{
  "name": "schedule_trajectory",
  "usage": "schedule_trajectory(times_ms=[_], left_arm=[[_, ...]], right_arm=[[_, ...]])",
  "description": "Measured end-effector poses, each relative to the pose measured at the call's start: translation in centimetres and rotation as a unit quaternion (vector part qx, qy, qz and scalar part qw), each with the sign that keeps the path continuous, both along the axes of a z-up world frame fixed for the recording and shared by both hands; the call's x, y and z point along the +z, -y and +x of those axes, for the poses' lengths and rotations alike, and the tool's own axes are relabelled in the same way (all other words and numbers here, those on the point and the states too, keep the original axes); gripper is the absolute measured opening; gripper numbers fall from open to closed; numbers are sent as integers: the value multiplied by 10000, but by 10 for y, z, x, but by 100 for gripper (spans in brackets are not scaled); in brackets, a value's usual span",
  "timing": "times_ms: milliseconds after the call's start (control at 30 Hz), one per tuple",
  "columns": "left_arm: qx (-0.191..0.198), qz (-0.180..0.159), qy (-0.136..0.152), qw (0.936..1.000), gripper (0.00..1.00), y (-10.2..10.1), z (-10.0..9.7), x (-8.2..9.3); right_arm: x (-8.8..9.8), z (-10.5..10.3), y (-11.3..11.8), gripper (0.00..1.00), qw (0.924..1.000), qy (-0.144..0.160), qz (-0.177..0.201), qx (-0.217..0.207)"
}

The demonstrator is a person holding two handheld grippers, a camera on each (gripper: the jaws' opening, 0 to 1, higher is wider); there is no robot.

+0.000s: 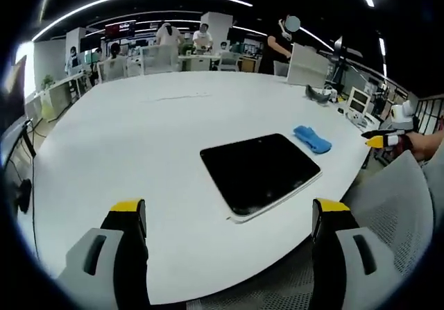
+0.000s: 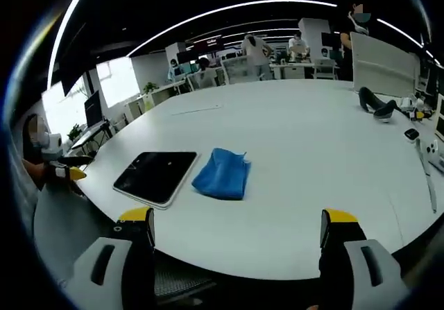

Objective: Wipe the mirror surface with the cleaning cloth until all visible marks leave the cleaned area.

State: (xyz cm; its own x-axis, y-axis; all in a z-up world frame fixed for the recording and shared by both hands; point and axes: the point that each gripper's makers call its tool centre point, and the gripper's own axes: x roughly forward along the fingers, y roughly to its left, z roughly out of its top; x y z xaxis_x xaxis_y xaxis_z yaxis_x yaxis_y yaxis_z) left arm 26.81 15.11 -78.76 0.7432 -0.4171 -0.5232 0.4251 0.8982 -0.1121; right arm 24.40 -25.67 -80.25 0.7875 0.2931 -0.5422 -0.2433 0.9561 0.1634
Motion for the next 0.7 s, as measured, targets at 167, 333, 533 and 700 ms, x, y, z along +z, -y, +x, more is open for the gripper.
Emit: schedule_trajectory(times_ms=[167,333,533,700], left_arm=[[-14,-133,193,9997,99,0,1,5],[65,-227,23,9997,99,-4,1,-4],[-190,-2,78,9998,99,-1,-3,-7],[-131,34,-48,9999,99,-7,-1,-11]], right_arm=[[0,2,-3,98,10000,11,-46,55],[-6,1,-6,98,9999,-74,-49,63],[-3,10,-11,98,9999,-77,-14,84],[2,14,-15,98,9998,-120,92,85]])
